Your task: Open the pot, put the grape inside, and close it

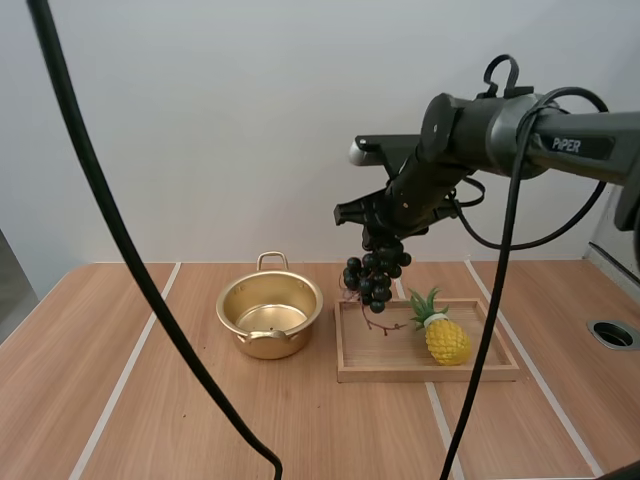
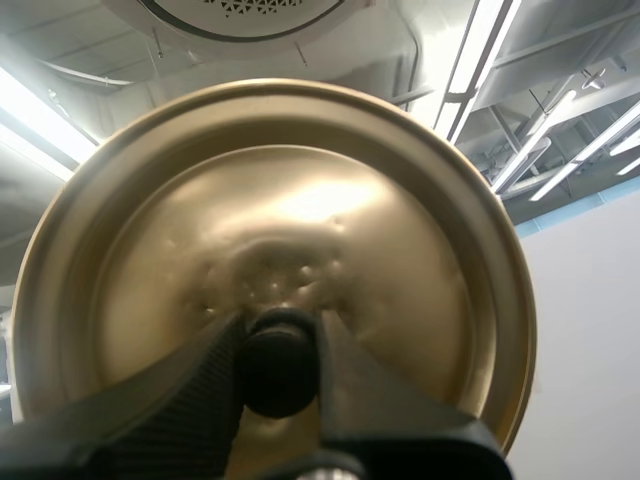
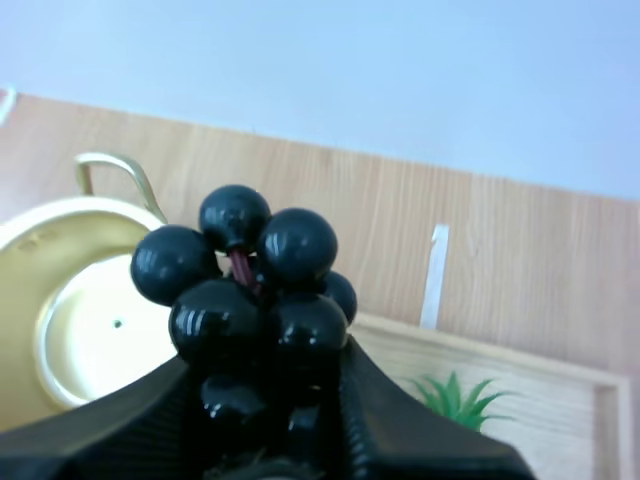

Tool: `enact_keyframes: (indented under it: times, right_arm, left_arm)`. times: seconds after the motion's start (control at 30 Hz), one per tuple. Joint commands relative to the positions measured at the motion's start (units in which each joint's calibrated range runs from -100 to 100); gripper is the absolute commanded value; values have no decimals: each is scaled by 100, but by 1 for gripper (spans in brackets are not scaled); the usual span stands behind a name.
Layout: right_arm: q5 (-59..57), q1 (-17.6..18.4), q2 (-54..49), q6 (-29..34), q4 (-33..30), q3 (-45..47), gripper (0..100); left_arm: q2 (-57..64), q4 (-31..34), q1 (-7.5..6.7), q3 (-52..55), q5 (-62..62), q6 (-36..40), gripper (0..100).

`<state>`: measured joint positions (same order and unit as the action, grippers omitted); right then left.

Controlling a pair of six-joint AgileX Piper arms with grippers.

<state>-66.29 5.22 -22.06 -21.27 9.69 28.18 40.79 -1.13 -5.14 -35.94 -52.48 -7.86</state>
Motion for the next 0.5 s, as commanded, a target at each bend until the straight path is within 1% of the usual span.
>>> enact_keyframes:
  times: [0.0,0.07,0.17,0.23,0.37,0.47]
  right_arm:
    - [-52,-5,-273,-181,18,-385,0]
    - [-110,-5,-346,-318,126,-604,0]
    - [-198,-5,-396,-534,461,-925,0]
    - [-240,56,-396,-677,629,-1114,0]
    - [-180,334,-383,-678,618,-1291,0]
    - [65,667,-383,-678,562,-1303,0]
  left_arm:
    - [-3,13,-12,-148,335,28,0]
    - [-3,13,-12,-269,406,28,0]
    - [-3,13,-12,-446,536,28,0]
    - [-3,13,-12,-563,536,28,0]
    - [-3,13,-12,-815,536,28,0]
    - [-3,2,-12,-1090,474,28,0]
